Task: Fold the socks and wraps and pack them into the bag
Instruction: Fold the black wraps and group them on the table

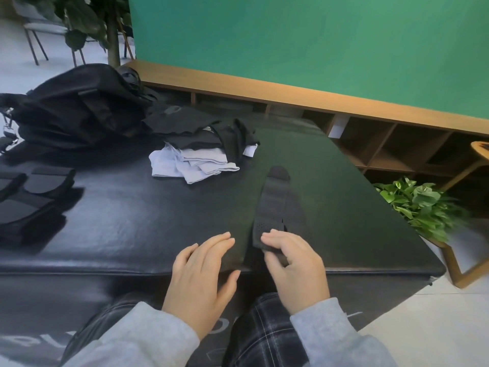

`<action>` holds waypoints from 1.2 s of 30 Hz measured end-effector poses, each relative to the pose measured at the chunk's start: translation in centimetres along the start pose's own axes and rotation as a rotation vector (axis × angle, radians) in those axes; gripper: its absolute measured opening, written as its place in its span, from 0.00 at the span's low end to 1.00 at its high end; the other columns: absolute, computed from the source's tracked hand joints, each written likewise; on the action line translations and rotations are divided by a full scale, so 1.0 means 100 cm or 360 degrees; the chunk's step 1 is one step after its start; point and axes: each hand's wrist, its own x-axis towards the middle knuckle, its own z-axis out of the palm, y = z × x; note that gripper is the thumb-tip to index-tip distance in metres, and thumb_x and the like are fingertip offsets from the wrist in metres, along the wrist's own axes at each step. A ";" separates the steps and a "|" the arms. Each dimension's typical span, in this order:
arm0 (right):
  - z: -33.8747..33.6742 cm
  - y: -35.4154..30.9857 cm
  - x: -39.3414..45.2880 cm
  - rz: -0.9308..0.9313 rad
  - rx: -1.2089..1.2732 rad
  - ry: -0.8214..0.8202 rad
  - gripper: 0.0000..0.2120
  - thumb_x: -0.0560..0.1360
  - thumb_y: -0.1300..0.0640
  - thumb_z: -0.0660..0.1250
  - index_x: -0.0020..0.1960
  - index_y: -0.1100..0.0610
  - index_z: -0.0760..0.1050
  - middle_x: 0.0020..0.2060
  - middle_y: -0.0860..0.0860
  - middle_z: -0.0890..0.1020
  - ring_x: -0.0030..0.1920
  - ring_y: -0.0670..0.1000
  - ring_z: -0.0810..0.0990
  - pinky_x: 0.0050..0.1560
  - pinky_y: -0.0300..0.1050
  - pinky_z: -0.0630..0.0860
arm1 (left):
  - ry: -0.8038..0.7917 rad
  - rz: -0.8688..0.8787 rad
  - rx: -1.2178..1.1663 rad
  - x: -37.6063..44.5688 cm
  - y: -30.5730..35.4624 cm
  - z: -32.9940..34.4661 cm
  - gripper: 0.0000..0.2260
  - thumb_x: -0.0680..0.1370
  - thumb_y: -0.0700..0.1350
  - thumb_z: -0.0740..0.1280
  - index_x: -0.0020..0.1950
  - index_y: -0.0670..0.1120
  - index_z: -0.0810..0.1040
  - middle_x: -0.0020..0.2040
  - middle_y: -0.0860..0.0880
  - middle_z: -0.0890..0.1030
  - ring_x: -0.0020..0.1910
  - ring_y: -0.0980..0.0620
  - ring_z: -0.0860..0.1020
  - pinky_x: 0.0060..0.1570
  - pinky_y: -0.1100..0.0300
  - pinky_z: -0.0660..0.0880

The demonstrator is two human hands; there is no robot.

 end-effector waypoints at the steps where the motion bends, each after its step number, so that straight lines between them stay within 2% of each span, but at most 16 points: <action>1: 0.001 0.000 -0.001 0.0004 0.0037 -0.0030 0.09 0.68 0.61 0.67 0.46 0.57 0.83 0.45 0.41 0.79 0.52 0.42 0.77 0.52 0.36 0.74 | 0.0010 -0.0008 -0.0018 0.000 0.001 0.000 0.22 0.71 0.51 0.66 0.63 0.52 0.67 0.61 0.53 0.77 0.59 0.59 0.70 0.61 0.57 0.62; 3: 0.000 -0.003 -0.002 0.0006 0.0112 -0.0102 0.11 0.70 0.56 0.63 0.46 0.56 0.82 0.45 0.40 0.79 0.52 0.40 0.77 0.52 0.34 0.75 | 0.0049 0.0004 -0.0059 0.001 0.003 -0.001 0.23 0.71 0.51 0.66 0.65 0.51 0.67 0.61 0.54 0.76 0.59 0.59 0.70 0.60 0.56 0.63; 6: 0.000 -0.005 -0.002 -0.0029 0.0210 -0.0255 0.11 0.70 0.55 0.63 0.47 0.55 0.82 0.44 0.43 0.82 0.50 0.39 0.78 0.51 0.29 0.73 | 0.0088 0.0082 -0.0134 0.002 0.003 -0.003 0.20 0.74 0.52 0.60 0.66 0.51 0.67 0.62 0.57 0.74 0.60 0.61 0.69 0.60 0.57 0.63; 10: 0.003 -0.011 -0.006 -0.0053 0.0345 -0.0398 0.08 0.71 0.54 0.66 0.46 0.55 0.82 0.42 0.43 0.83 0.45 0.39 0.79 0.47 0.35 0.76 | 0.0072 0.0127 -0.0199 -0.001 -0.005 0.003 0.14 0.76 0.50 0.58 0.61 0.56 0.70 0.63 0.59 0.73 0.63 0.61 0.70 0.63 0.55 0.63; 12: 0.002 -0.016 -0.005 -0.0075 0.0330 -0.0381 0.09 0.73 0.51 0.65 0.45 0.54 0.82 0.42 0.43 0.82 0.45 0.40 0.79 0.47 0.35 0.75 | 0.0069 0.0098 -0.0230 -0.001 -0.007 0.004 0.10 0.76 0.49 0.58 0.56 0.57 0.72 0.61 0.58 0.76 0.63 0.60 0.70 0.62 0.54 0.63; 15: -0.005 -0.015 0.000 -0.0120 0.0170 -0.0155 0.12 0.75 0.51 0.61 0.44 0.54 0.82 0.45 0.44 0.82 0.50 0.43 0.76 0.55 0.36 0.70 | 0.0037 0.0045 -0.0226 0.002 -0.004 0.001 0.06 0.76 0.49 0.57 0.50 0.58 0.71 0.57 0.58 0.78 0.62 0.60 0.71 0.60 0.56 0.64; 17: -0.009 -0.009 0.003 0.0044 -0.0106 -0.0054 0.12 0.75 0.51 0.59 0.46 0.51 0.81 0.52 0.43 0.80 0.58 0.45 0.73 0.59 0.39 0.65 | -0.0014 -0.0019 -0.0221 0.003 -0.002 -0.001 0.05 0.76 0.50 0.55 0.49 0.58 0.69 0.57 0.59 0.79 0.61 0.60 0.71 0.60 0.58 0.63; 18: -0.011 -0.005 0.004 0.0185 -0.0261 -0.0097 0.12 0.76 0.51 0.59 0.50 0.49 0.81 0.57 0.43 0.78 0.63 0.45 0.69 0.61 0.42 0.62 | -0.0048 -0.0071 -0.0222 0.002 -0.001 -0.001 0.07 0.77 0.50 0.54 0.49 0.59 0.69 0.58 0.60 0.78 0.61 0.60 0.71 0.60 0.60 0.63; 20: -0.011 0.002 0.003 0.0464 -0.0457 -0.0416 0.13 0.78 0.51 0.59 0.59 0.45 0.77 0.68 0.42 0.69 0.72 0.44 0.58 0.69 0.47 0.55 | -0.0148 -0.0181 -0.0204 0.000 -0.002 0.000 0.12 0.77 0.53 0.50 0.53 0.60 0.72 0.60 0.60 0.77 0.63 0.56 0.71 0.63 0.60 0.63; 22: -0.012 0.008 0.001 0.0618 -0.0582 -0.0711 0.17 0.80 0.47 0.55 0.68 0.42 0.67 0.73 0.39 0.59 0.75 0.42 0.49 0.73 0.46 0.44 | -0.0217 -0.0223 -0.0152 -0.001 -0.002 0.000 0.16 0.80 0.54 0.48 0.56 0.58 0.74 0.62 0.59 0.76 0.65 0.54 0.70 0.65 0.58 0.63; 24: -0.013 0.011 0.001 0.0672 -0.0672 -0.0793 0.21 0.80 0.44 0.52 0.72 0.42 0.60 0.74 0.37 0.55 0.75 0.41 0.47 0.73 0.45 0.40 | -0.0301 -0.0282 -0.0158 0.000 0.000 -0.003 0.18 0.81 0.53 0.47 0.59 0.57 0.75 0.65 0.59 0.73 0.68 0.52 0.66 0.68 0.57 0.60; 27: -0.015 0.012 0.004 0.0753 -0.0707 -0.0798 0.22 0.81 0.44 0.50 0.74 0.44 0.57 0.74 0.38 0.54 0.75 0.42 0.46 0.73 0.46 0.40 | -0.0310 -0.0377 -0.0162 0.002 0.006 -0.012 0.15 0.79 0.49 0.53 0.61 0.55 0.75 0.66 0.57 0.71 0.68 0.51 0.64 0.68 0.59 0.57; 29: -0.019 0.016 0.005 0.0817 -0.0743 -0.0813 0.23 0.81 0.45 0.48 0.75 0.45 0.55 0.75 0.38 0.53 0.75 0.42 0.45 0.73 0.48 0.40 | -0.0280 -0.0452 -0.0118 0.003 0.008 -0.017 0.16 0.78 0.50 0.51 0.59 0.53 0.75 0.66 0.55 0.72 0.67 0.49 0.65 0.67 0.61 0.56; 33: -0.025 0.025 0.007 0.0914 -0.0791 -0.0831 0.24 0.81 0.45 0.47 0.76 0.46 0.52 0.75 0.39 0.50 0.75 0.43 0.44 0.73 0.51 0.39 | -0.0259 -0.0520 -0.0050 0.006 0.007 -0.022 0.20 0.75 0.52 0.48 0.53 0.49 0.76 0.63 0.52 0.76 0.64 0.47 0.69 0.66 0.58 0.58; 36: -0.026 0.028 0.007 0.0934 -0.0793 -0.0794 0.24 0.81 0.45 0.48 0.76 0.46 0.53 0.75 0.40 0.51 0.75 0.44 0.43 0.73 0.53 0.38 | -0.0189 -0.0481 -0.0014 0.005 0.006 -0.019 0.12 0.77 0.48 0.54 0.48 0.47 0.77 0.57 0.49 0.80 0.58 0.45 0.75 0.62 0.54 0.64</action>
